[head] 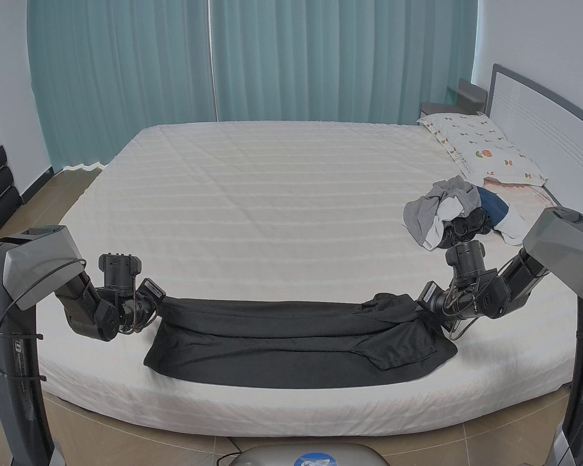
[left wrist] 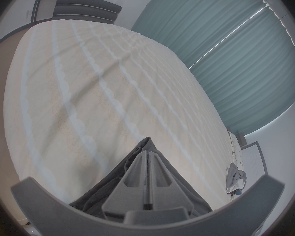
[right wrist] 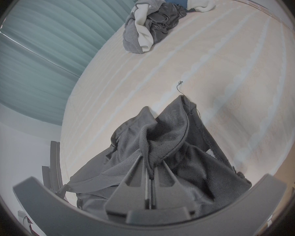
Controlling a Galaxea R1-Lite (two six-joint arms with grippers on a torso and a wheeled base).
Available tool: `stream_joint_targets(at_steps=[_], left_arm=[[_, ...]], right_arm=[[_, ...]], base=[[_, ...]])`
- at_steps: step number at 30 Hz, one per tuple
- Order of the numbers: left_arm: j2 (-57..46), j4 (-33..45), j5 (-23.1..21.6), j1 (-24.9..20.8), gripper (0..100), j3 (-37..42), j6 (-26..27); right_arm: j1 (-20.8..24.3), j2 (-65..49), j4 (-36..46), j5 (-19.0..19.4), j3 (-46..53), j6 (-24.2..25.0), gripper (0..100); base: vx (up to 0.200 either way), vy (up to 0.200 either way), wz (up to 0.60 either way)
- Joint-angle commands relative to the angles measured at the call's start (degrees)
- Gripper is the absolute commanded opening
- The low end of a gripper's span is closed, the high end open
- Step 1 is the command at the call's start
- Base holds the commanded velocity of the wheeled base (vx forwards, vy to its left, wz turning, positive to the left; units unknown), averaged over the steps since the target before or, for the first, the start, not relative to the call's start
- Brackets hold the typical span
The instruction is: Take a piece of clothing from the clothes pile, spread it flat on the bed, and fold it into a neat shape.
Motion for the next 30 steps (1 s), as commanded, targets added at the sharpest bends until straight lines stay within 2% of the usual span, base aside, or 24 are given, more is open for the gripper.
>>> stream_joint_targets(at_steps=[1,8,11,16,17,30], left_arm=[[-0.21,-0.03,0.05,-0.03,0,-0.34,-0.03],[-0.47,-0.03,0.05,-0.03,0,-0.43,-0.12],[-0.38,-0.03,0.05,-0.03,0,-0.43,-0.12],[-0.38,-0.03,0.05,-0.03,0,-0.43,-0.12],[-0.29,-0.03,0.05,-0.03,0,-0.34,-0.03],[-0.29,-0.03,0.05,-0.03,0,-0.08,-0.03]], right_arm=[[-0.26,-1.00,0.06,0.10,-0.20,0.02,0],[-0.44,-1.26,0.15,0.10,-0.11,-0.24,0],[-0.44,-0.82,1.03,0.19,0.59,-2.70,0],[-0.17,-0.47,1.03,0.19,0.85,-3.41,0],[-0.09,-0.20,1.03,0.19,0.85,-3.41,100],[-0.17,-0.03,0.23,0.10,-0.11,-2.70,100]], base=[[0.000,0.000,0.00],[0.000,0.000,0.00],[0.000,0.000,0.00],[0.000,0.000,0.00],[0.000,0.000,0.00],[0.000,0.000,0.00]])
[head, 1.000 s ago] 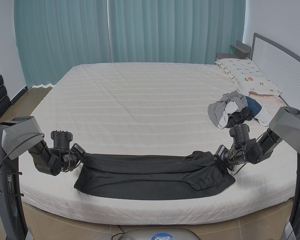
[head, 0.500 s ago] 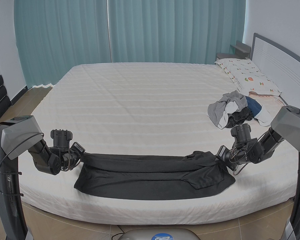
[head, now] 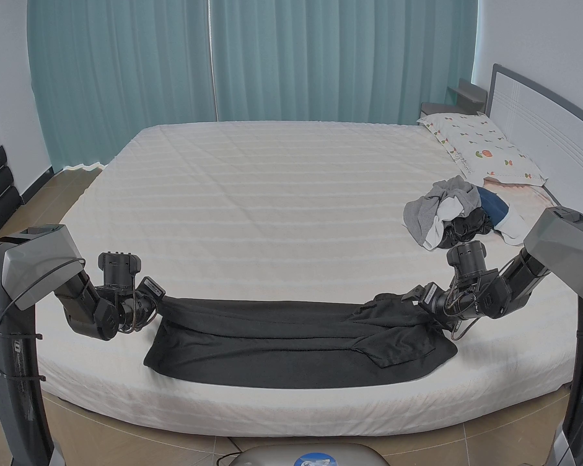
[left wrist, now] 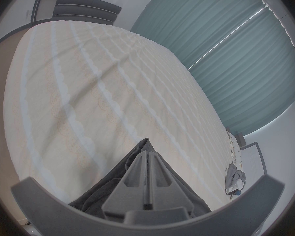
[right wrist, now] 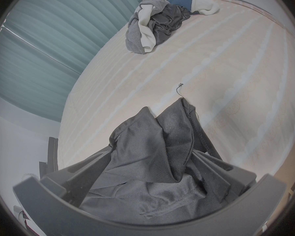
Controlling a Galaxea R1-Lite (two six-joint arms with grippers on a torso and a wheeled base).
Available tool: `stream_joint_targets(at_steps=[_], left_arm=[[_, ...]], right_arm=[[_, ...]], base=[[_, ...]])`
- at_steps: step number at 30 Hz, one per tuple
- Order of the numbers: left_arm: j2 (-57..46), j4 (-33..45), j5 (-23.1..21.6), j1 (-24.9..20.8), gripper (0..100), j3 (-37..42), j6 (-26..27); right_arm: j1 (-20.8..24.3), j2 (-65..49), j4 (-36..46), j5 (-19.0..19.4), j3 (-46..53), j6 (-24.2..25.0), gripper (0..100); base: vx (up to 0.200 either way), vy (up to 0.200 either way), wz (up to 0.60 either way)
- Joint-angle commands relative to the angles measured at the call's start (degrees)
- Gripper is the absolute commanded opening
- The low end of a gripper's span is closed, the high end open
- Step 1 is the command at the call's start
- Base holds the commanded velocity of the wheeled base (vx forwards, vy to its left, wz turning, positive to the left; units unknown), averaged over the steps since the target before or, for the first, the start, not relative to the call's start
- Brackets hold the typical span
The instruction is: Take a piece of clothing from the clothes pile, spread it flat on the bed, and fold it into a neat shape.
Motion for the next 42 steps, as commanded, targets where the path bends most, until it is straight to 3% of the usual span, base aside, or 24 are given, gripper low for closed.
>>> stream_joint_targets(at_steps=[1,3,4,25,27,30,34,38,42], left_arm=[[0.05,-0.03,0.02,0.00,0,0.05,-0.12],[0.05,-0.03,0.02,0.00,0,0.05,-0.03],[-0.04,-0.03,0.02,0.00,0,0.05,-0.03],[-0.22,-0.03,0.11,-0.44,0,-1.18,-0.12],[-0.04,-0.03,0.63,-0.97,0,-2.94,-1.08],[-1.09,-0.20,1.60,-1.06,0,-6.19,-8.29],[-1.80,-3.63,1.78,-0.97,0,-5.57,-12.86],[-1.45,-7.41,1.60,-0.53,0,-2.41,-11.54],[-1.09,-7.58,1.34,-0.62,0,1.20,-5.57]], right_arm=[[-0.04,0.14,-0.03,0.02,-0.20,-0.13,100],[0.05,0.32,0.05,-0.07,-0.02,-0.13,100],[0.05,0.32,0.05,-0.07,-0.11,-0.13,0],[-0.92,-0.47,-0.91,-0.07,-1.60,0.39,0],[-1.45,0.58,-4.16,-1.04,-3.98,3.12,0],[-2.50,1.29,-11.11,-4.11,-5.03,7.60,0],[-3.20,1.37,-21.22,-4.38,-1.52,8.22,0],[-3.20,0.85,-23.68,-2.53,2.62,6.46,0],[-3.03,0.41,-20.07,-0.68,5.08,1.71,0]], base=[[0.000,0.000,0.00],[0.000,0.000,0.00],[0.000,0.000,0.00],[0.000,0.000,0.00],[0.000,0.000,0.00],[0.000,0.000,0.00],[0.000,0.000,0.00],[0.000,0.000,0.00],[0.000,0.000,0.00]])
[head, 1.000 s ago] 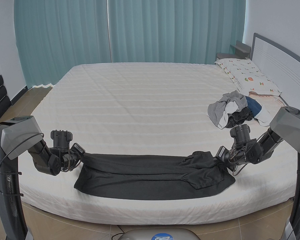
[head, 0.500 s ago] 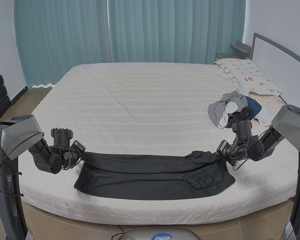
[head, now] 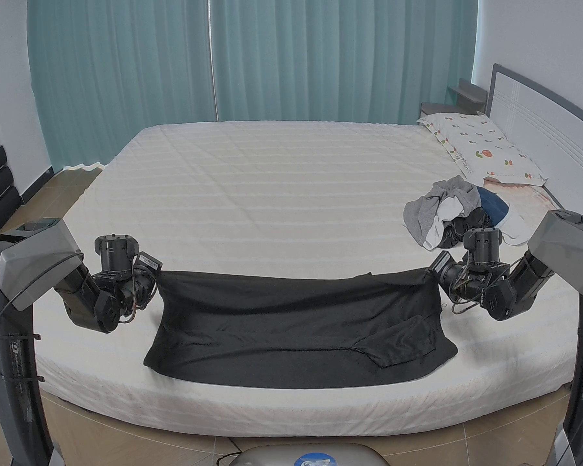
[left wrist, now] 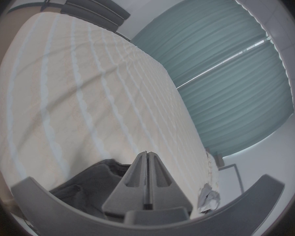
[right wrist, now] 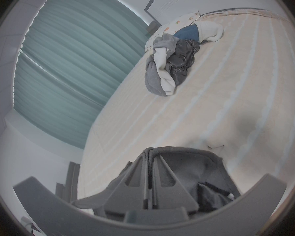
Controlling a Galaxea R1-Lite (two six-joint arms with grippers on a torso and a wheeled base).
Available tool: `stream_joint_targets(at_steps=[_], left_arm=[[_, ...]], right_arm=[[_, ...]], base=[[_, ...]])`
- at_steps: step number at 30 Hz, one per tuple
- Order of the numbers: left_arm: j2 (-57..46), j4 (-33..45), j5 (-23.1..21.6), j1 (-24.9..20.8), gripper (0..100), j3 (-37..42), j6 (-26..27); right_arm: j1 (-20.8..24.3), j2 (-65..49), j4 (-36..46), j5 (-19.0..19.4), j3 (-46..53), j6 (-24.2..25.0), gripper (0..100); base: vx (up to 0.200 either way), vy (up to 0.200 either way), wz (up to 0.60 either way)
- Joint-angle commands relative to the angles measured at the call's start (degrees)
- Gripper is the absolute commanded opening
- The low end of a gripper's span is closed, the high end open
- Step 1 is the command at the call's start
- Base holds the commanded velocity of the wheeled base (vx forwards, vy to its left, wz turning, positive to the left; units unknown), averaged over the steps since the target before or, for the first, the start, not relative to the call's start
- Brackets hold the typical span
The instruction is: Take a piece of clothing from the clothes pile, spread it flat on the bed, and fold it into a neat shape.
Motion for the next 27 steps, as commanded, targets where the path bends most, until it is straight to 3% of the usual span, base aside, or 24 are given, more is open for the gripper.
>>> stream_joint_targets(at_steps=[1,11,27], left_arm=[[0.15,-0.55,-0.34,-0.01,0,4.99,5.56],[2.35,-0.55,-1.04,-0.19,0,9.91,16.37],[3.14,-0.29,-0.95,-1.06,0,12.54,21.38]], right_arm=[[-0.19,-0.45,3.82,1.98,3.92,-4.48,0],[0.16,-0.10,6.46,3.29,7.61,-12.21,0],[0.43,1.31,9.36,3.21,7.96,-15.82,0]], base=[[0.000,0.000,0.00],[0.000,0.000,0.00],[0.000,0.000,0.00]])
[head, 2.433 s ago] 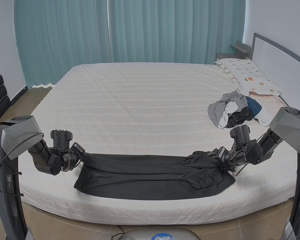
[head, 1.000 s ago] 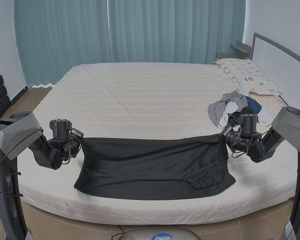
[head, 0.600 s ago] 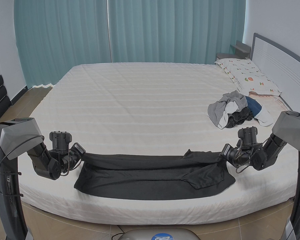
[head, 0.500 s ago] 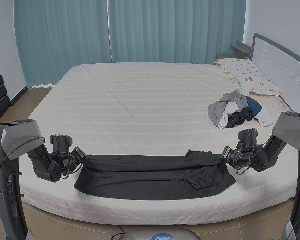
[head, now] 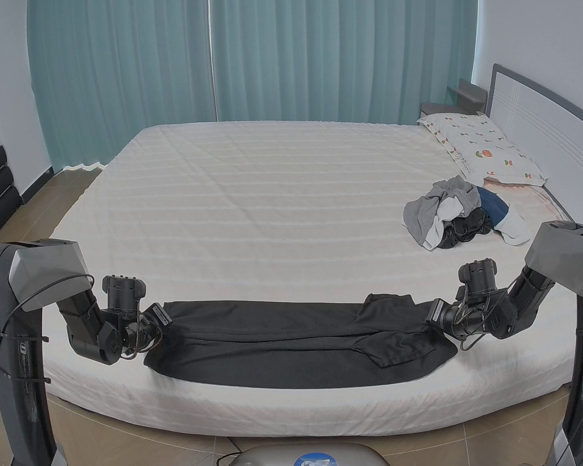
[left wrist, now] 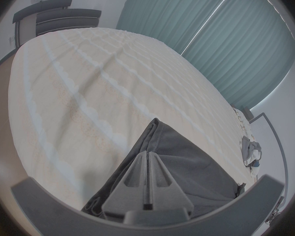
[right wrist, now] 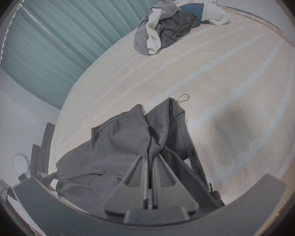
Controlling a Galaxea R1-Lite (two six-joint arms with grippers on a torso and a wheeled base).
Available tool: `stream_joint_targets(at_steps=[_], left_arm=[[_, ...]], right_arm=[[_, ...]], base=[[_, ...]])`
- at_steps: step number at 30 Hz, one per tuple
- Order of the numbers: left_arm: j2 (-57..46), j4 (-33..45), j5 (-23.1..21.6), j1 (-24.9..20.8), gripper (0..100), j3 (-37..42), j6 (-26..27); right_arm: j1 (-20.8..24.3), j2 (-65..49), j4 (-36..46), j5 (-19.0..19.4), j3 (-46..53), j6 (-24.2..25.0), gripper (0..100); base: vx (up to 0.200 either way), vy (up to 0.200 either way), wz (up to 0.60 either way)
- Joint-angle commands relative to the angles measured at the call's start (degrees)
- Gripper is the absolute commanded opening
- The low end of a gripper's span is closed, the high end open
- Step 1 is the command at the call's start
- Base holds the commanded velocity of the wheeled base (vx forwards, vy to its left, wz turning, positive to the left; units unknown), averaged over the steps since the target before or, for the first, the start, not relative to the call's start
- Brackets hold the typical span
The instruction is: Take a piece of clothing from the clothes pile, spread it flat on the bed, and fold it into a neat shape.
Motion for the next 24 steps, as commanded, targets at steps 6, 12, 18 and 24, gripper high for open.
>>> stream_joint_targets(at_steps=[6,12,18,24], left_arm=[[1.16,0.06,-0.03,-0.03,0,0.65,1.50],[1.16,0.42,-0.03,-0.20,0,0.65,1.50],[0.98,0.06,-0.03,-0.20,100,0.82,1.50],[-3.41,-0.11,-0.38,0.50,100,4.08,1.14]], right_arm=[[0.27,1.29,0.11,-0.05,0.42,-1.64,0],[0.36,1.73,0.11,-0.05,0.59,-2.08,0],[0.36,1.82,-0.42,-0.05,0.59,-2.43,100],[-2.54,-5.74,0.02,5.49,2.35,-1.64,100]], base=[[0.000,0.000,0.00],[0.000,0.000,0.00],[0.000,0.000,0.00],[0.000,0.000,0.00]])
